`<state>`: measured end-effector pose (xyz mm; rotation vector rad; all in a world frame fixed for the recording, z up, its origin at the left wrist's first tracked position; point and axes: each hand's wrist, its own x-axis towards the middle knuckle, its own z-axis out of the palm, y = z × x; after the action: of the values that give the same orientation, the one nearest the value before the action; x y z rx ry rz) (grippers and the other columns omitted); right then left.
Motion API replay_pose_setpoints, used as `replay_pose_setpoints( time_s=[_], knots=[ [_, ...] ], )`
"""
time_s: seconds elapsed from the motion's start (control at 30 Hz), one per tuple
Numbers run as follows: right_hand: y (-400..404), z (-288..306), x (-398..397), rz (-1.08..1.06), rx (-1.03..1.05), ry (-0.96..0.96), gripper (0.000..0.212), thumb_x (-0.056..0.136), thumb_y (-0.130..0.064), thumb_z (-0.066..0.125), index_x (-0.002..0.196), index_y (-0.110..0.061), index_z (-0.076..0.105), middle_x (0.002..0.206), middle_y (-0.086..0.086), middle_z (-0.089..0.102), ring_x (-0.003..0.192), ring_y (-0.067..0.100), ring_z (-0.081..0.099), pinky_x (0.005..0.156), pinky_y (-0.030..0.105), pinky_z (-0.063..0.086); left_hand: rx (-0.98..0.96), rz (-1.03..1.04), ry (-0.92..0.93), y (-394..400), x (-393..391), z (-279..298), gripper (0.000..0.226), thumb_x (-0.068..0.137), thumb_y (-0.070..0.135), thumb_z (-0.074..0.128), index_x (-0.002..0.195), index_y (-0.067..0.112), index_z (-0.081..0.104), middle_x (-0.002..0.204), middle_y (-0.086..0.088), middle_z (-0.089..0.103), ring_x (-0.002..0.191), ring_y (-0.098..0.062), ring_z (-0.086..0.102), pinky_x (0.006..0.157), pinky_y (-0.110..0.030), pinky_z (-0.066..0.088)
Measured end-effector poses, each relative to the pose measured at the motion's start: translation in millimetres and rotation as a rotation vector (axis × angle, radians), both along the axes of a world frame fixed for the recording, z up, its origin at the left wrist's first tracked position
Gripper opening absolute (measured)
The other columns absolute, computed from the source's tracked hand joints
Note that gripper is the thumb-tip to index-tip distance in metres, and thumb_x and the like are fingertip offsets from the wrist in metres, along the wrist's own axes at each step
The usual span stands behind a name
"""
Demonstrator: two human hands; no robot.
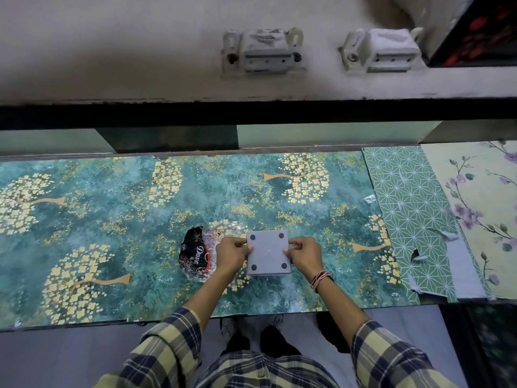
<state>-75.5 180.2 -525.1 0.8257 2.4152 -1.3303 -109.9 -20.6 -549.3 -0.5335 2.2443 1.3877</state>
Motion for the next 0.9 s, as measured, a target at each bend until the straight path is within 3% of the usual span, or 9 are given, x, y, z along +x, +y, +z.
replay_pose_setpoints(
  time_s=[0.27,0.43,0.47,0.53,0.6,0.7,0.8,0.9],
  knots=[
    [0.6,-2.5,0.2,-0.001,0.013,-0.063,0.025,0.082,-0.005,0.082,0.106,-0.001,0.077,0.078,0.016,0.078,0.077,0.026,0.076,0.08,0.046,0.064,-0.025,-0.024,0.031,2.0,1.6,6.6,0.01,0.086,0.007,0.077,0.093,0.002,0.081,0.086,-0.012,0.079,0.08,-0.026,0.075,0.077,-0.048,0.063],
    [0.5,-15.3,-3.3,0.008,0.037,-0.162,0.03,0.082,-0.016,0.083,0.1,-0.017,0.059,0.102,0.019,0.071,0.087,0.03,0.072,0.08,0.048,0.062,-0.099,-0.002,-0.027,3.8,-0.5,4.0,0.028,0.085,0.015,0.08,0.108,-0.001,0.076,0.102,-0.017,0.076,0.091,-0.034,0.073,0.082,-0.052,0.062],
    [2.8,-22.2,-4.2,0.018,0.047,-0.181,0.032,0.081,-0.018,0.082,0.099,-0.02,0.056,0.107,0.018,0.068,0.089,0.031,0.071,0.081,0.049,0.062,-0.114,-0.013,-0.045,3.7,-2.1,-0.1,0.026,0.085,0.017,0.08,0.105,0.001,0.077,0.1,-0.017,0.075,0.089,-0.034,0.072,0.082,-0.052,0.062],
    [7.1,-38.1,-7.2,0.03,0.048,-0.219,0.032,0.081,-0.021,0.082,0.097,-0.024,0.053,0.114,0.017,0.064,0.09,0.032,0.071,0.08,0.052,0.062,-0.142,-0.047,-0.067,4.8,-5.4,-2.1,0.01,0.084,0.016,0.078,0.08,0.011,0.071,0.08,-0.014,0.069,0.071,-0.027,0.065,0.071,-0.047,0.06],
    [3.7,-27.7,-11.3,0.051,0.052,-0.236,0.03,0.083,-0.018,0.079,0.104,-0.022,0.058,0.116,0.017,0.067,0.089,0.033,0.073,0.077,0.053,0.063,-0.175,-0.07,-0.07,8.8,-9.8,2.3,0.018,0.084,0.01,0.076,0.072,0.017,0.064,0.069,-0.012,0.065,0.062,-0.028,0.06,0.063,-0.041,0.056],
    [-1.3,-12.2,-16.6,0.094,0.005,-0.258,0.042,0.087,-0.005,0.066,0.127,-0.016,0.062,0.117,0.018,0.07,0.091,0.035,0.074,0.072,0.054,0.064,-0.204,-0.098,-0.074,11.9,-12.2,9.7,0.006,0.086,0.007,0.074,0.084,0.012,0.077,0.08,-0.015,0.073,0.074,-0.033,0.072,0.07,-0.048,0.063],
    [-1.1,3.2,-15.1,0.083,-0.223,-0.323,0.043,0.095,-0.001,0.049,0.131,-0.022,0.058,0.106,0.018,0.071,0.083,0.033,0.072,0.063,0.048,0.063,-0.187,-0.126,-0.084,10.8,-8.2,13.3,0.019,0.09,0.013,0.071,0.107,0.007,0.078,0.099,-0.016,0.077,0.085,-0.032,0.073,0.074,-0.043,0.061],
    [-1.1,7.6,-8.3,-0.003,-0.412,-0.34,0.04,0.101,-0.009,0.046,0.135,-0.028,0.057,0.094,0.014,0.07,0.072,0.03,0.067,0.06,0.042,0.059,-0.147,-0.187,-0.088,14.0,0.5,20.3,0.023,0.095,0.016,0.061,0.112,0.007,0.075,0.104,-0.016,0.076,0.09,-0.032,0.072,0.069,-0.038,0.057]
  ],
)
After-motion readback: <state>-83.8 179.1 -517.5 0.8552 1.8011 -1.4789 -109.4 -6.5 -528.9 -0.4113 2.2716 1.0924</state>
